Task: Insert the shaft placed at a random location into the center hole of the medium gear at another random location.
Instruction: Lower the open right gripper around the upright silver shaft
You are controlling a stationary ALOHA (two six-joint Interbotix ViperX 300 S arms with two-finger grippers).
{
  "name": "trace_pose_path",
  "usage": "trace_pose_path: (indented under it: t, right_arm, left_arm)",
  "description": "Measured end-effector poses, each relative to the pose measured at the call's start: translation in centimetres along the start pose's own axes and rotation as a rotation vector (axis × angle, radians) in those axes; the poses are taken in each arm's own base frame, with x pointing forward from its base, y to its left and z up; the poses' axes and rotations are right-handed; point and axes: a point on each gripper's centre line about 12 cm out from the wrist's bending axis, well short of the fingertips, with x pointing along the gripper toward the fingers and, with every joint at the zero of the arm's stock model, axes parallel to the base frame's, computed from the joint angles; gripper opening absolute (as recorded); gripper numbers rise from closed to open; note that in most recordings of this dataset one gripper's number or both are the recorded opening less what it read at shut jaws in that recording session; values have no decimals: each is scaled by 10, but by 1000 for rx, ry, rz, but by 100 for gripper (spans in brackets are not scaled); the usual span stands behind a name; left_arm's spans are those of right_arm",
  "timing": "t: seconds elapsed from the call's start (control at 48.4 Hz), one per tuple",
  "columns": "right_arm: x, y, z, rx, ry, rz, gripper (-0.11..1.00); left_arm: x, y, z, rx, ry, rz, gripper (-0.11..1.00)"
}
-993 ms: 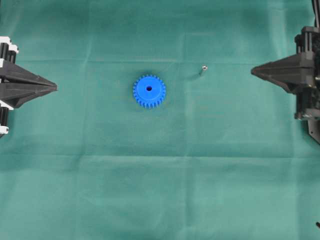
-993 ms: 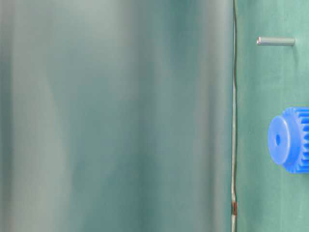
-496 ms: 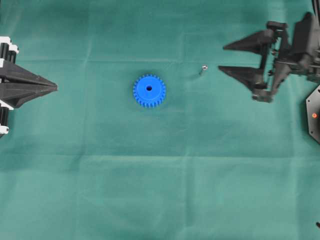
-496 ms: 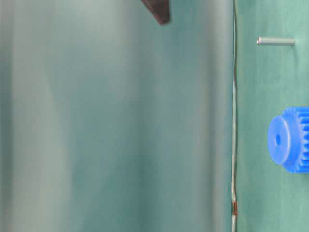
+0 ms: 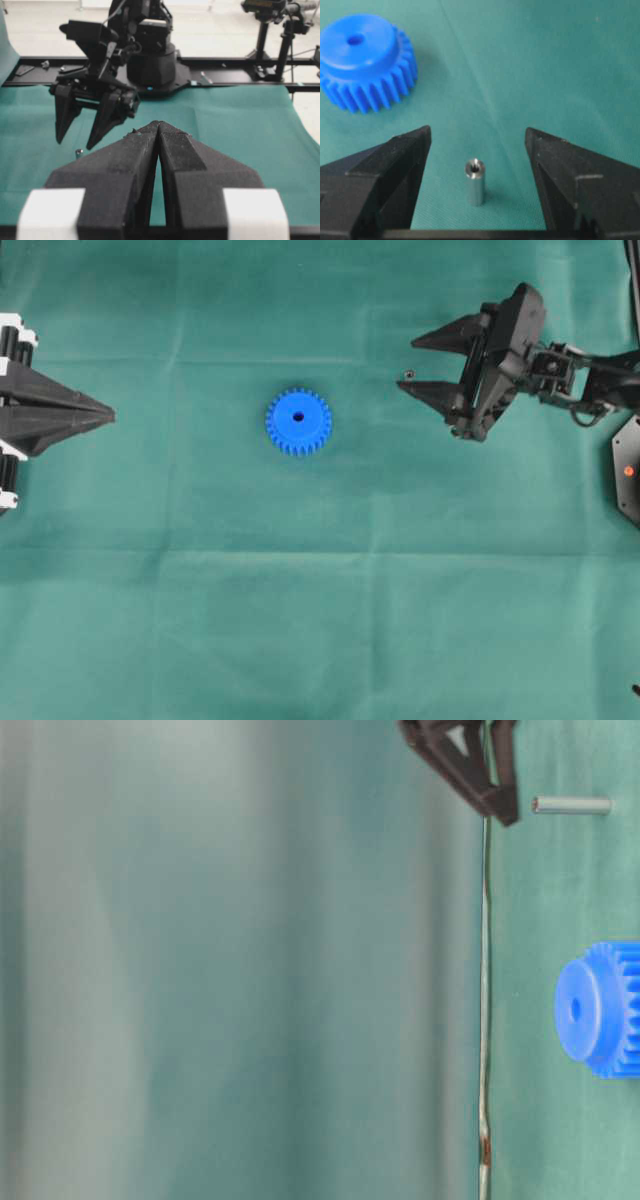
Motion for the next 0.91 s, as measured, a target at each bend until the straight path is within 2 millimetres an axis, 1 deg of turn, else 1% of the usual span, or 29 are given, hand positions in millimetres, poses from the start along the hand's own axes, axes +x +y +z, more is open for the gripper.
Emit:
trace_pose_path:
  t: [0.145,0.434,0.724,0.786,0.827,0.848,0.91]
  right_arm:
    - [6,-1,-9,3,9,-8,79]
    - [9,-1,-14,4,23,-10,78]
    - [9,-1,-15,4,26,-10,70]
    - [9,-1,-16,5,29,-10,66]
    - [10,-1,-17,5,34,-10,61]
    - [10,-1,-17,5,37,-10,58]
    - [11,-1,-19,5,54,-10,42]
  left_arm:
    - [0,0,1,2,-2,0,0]
    - [0,0,-1,0,5,0,0]
    - [0,0,-1,0,8,0,0]
    - [0,0,-1,-5,8,0,0]
    - [0,0,0,-8,8,0,0]
    - [0,0,-1,-8,9,0,0]
    - [0,0,-1,-11,11,0,0]
